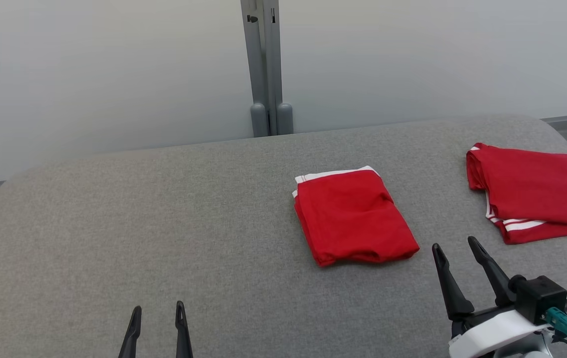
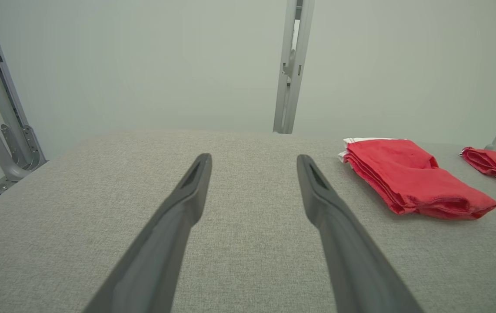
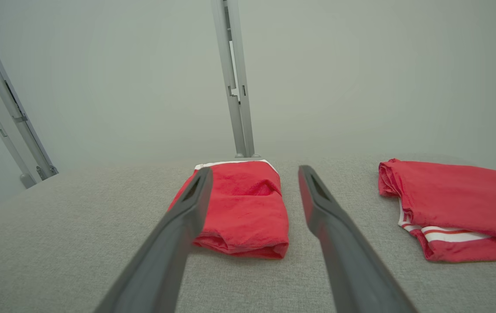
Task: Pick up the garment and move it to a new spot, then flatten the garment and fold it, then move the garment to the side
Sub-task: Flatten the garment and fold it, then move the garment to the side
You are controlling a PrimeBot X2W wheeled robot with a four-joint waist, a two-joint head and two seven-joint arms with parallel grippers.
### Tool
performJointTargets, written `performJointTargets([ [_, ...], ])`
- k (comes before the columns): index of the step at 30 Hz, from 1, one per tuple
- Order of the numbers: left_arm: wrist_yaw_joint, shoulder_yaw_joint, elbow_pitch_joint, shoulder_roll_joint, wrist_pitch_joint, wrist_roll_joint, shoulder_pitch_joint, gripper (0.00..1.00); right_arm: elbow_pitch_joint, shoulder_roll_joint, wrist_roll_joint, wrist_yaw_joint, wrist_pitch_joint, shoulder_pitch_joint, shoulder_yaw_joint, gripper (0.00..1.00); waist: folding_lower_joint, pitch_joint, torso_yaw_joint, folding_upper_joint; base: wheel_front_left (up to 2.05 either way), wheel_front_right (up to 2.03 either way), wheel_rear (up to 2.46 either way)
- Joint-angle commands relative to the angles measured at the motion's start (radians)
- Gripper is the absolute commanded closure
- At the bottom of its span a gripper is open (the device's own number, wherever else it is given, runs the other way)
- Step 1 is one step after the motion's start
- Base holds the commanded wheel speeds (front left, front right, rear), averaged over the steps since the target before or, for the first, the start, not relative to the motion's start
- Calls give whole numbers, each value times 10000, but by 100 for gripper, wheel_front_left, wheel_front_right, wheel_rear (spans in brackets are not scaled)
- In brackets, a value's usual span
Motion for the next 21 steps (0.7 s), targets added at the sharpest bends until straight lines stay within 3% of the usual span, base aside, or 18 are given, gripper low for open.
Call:
performJointTargets([
  [1, -32, 14, 37, 24, -2, -11, 97, 0, 60, 7, -68, -12, -24, 66, 35, 0, 0, 8, 21, 0, 0, 0, 0],
  [21, -138, 0, 198, 24, -1, 110, -109, 0, 327, 130, -43, -11, -24, 33, 79, 0, 0, 39, 250, 0, 0, 0, 0],
])
